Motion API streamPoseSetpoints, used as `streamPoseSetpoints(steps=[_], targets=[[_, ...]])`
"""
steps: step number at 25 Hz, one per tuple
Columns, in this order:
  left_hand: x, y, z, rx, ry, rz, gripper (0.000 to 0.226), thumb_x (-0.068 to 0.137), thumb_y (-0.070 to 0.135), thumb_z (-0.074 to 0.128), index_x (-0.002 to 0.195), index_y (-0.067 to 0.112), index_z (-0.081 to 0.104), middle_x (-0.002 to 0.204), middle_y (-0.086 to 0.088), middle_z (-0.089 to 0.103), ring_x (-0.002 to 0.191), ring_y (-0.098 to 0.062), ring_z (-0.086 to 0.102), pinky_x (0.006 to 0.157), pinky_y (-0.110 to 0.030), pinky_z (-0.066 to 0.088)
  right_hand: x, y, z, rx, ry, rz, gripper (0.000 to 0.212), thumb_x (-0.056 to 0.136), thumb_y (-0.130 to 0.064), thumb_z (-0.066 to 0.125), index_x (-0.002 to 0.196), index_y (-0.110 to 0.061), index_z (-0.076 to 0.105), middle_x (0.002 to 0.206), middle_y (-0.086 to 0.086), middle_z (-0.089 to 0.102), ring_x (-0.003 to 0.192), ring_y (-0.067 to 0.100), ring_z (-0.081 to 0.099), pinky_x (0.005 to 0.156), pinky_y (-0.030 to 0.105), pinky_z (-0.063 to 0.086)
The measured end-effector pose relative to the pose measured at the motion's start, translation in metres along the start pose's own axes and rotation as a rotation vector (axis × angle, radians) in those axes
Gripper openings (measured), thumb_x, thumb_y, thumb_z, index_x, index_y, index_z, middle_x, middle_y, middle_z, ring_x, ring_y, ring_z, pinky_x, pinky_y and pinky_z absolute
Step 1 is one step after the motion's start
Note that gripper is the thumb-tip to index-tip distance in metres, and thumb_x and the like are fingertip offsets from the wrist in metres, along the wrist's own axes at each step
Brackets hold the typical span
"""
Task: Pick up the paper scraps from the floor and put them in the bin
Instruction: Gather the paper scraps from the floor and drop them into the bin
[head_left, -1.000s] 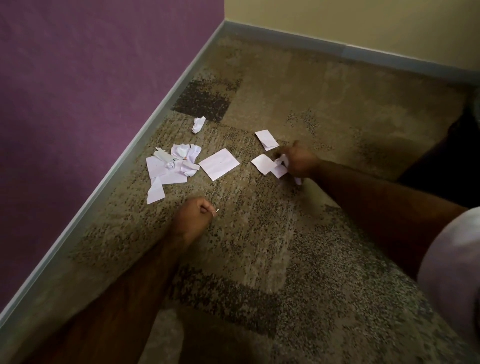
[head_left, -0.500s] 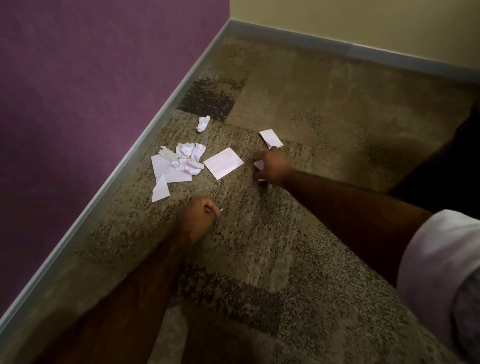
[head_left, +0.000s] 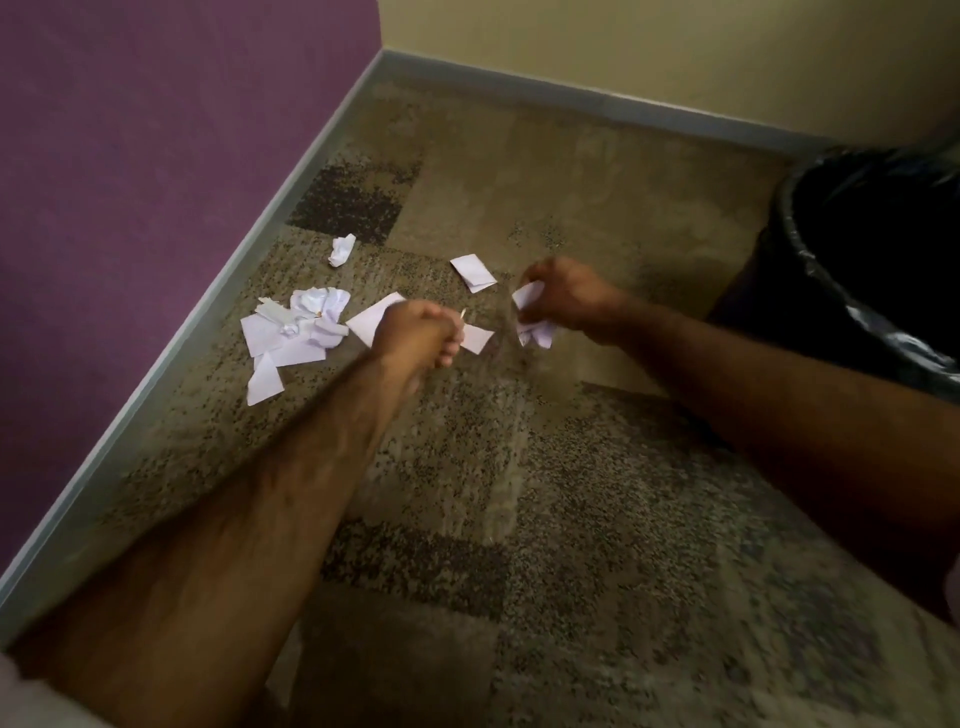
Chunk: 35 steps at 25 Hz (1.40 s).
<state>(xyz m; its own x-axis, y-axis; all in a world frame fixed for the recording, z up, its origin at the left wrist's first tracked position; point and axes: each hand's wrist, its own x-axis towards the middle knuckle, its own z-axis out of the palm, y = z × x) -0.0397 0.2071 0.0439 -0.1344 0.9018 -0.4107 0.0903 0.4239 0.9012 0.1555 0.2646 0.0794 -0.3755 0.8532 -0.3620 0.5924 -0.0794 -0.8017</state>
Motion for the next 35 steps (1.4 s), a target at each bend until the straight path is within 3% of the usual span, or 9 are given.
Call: streamPoseSetpoints(steps=[5,10,14,17,21,24,28,31,35], targets=[[-0.024,0.127,0.098,-0.046,-0.252,0.325,0.017,0.089,0.001,0.061,0.075,0.01,0.062,0.065,-0.008,0.062,0.048,-0.012,0.053,0.044,-0.021,0.044,-0.096,-0.067,-0.115,-0.305,0.31,0.108,0.012,0.084,0.002,0.068,0.095,0.008,0.067,0.08,0.021,0.072,0.05,0.01,0.068,0.048,0.022,0.055],[-0.078,0.206,0.202,0.149,-0.372,0.522,0.015,0.089,0.002,0.055,0.082,0.011,0.065,0.07,-0.006,0.067,0.052,-0.014,0.059,0.047,-0.026,0.049,-0.188,-0.074,-0.202,-0.91,0.454,0.403,0.02,0.068,-0.014,0.084,0.082,-0.005,0.075,0.079,0.018,0.073,0.075,0.03,0.069,0.081,0.039,0.055],[-0.099,0.205,0.234,0.316,-0.519,0.492,0.016,0.089,0.004,0.06,0.101,0.011,0.067,0.087,-0.006,0.071,0.07,-0.017,0.063,0.061,-0.03,0.056,-0.213,-0.047,-0.206,-0.795,0.483,0.574,0.026,0.08,-0.009,0.078,0.095,0.008,0.066,0.083,0.021,0.067,0.061,0.022,0.068,0.055,0.022,0.054],[-0.083,0.185,0.217,0.371,-0.428,0.564,0.022,0.091,0.008,0.06,0.11,0.012,0.069,0.104,-0.004,0.071,0.086,-0.016,0.068,0.081,-0.034,0.059,-0.2,-0.026,-0.205,-0.829,0.69,0.504,0.025,0.085,-0.006,0.063,0.106,0.007,0.067,0.096,0.026,0.066,0.078,0.037,0.067,0.073,0.037,0.059],[-0.032,0.133,0.141,0.477,-0.163,0.551,0.018,0.09,0.018,0.059,0.098,0.013,0.074,0.099,-0.006,0.074,0.095,-0.023,0.069,0.076,-0.026,0.05,-0.16,-0.034,-0.189,-0.873,0.895,0.162,0.024,0.083,-0.009,0.06,0.104,-0.002,0.069,0.106,0.023,0.067,0.097,0.04,0.065,0.089,0.042,0.054],[0.011,0.062,0.043,0.675,0.109,0.406,0.021,0.089,0.018,0.058,0.094,0.005,0.073,0.101,-0.018,0.072,0.098,-0.031,0.066,0.072,-0.03,0.042,-0.107,-0.062,-0.132,-0.613,0.716,0.0,0.016,0.087,-0.018,0.069,0.101,-0.013,0.07,0.097,0.009,0.069,0.082,0.028,0.066,0.071,0.032,0.054],[0.044,-0.044,-0.101,0.719,0.46,0.083,0.042,0.081,0.035,0.066,0.115,0.011,0.064,0.12,-0.021,0.063,0.114,-0.039,0.058,0.095,-0.038,0.047,-0.004,-0.04,-0.038,-0.519,0.274,0.113,0.035,0.081,-0.03,0.079,0.104,-0.004,0.07,0.089,0.014,0.07,0.067,0.024,0.066,0.053,0.037,0.058],[0.054,-0.108,-0.164,0.822,0.545,-0.027,0.073,0.074,0.058,0.062,0.136,0.022,0.048,0.136,-0.017,0.051,0.122,-0.039,0.051,0.103,-0.048,0.045,0.06,-0.012,0.006,-0.504,0.084,0.241,0.056,0.08,-0.032,0.08,0.123,-0.002,0.06,0.11,0.016,0.061,0.093,0.032,0.064,0.072,0.055,0.06],[0.06,-0.157,-0.184,0.905,0.424,-0.062,0.11,0.069,0.062,0.072,0.153,0.039,0.003,0.162,-0.01,0.016,0.147,-0.034,0.02,0.117,-0.055,0.021,0.117,0.012,0.034,-0.532,0.03,0.148,0.094,0.073,-0.038,0.085,0.151,-0.015,0.035,0.153,0.01,0.042,0.136,0.027,0.045,0.105,0.035,0.042]])
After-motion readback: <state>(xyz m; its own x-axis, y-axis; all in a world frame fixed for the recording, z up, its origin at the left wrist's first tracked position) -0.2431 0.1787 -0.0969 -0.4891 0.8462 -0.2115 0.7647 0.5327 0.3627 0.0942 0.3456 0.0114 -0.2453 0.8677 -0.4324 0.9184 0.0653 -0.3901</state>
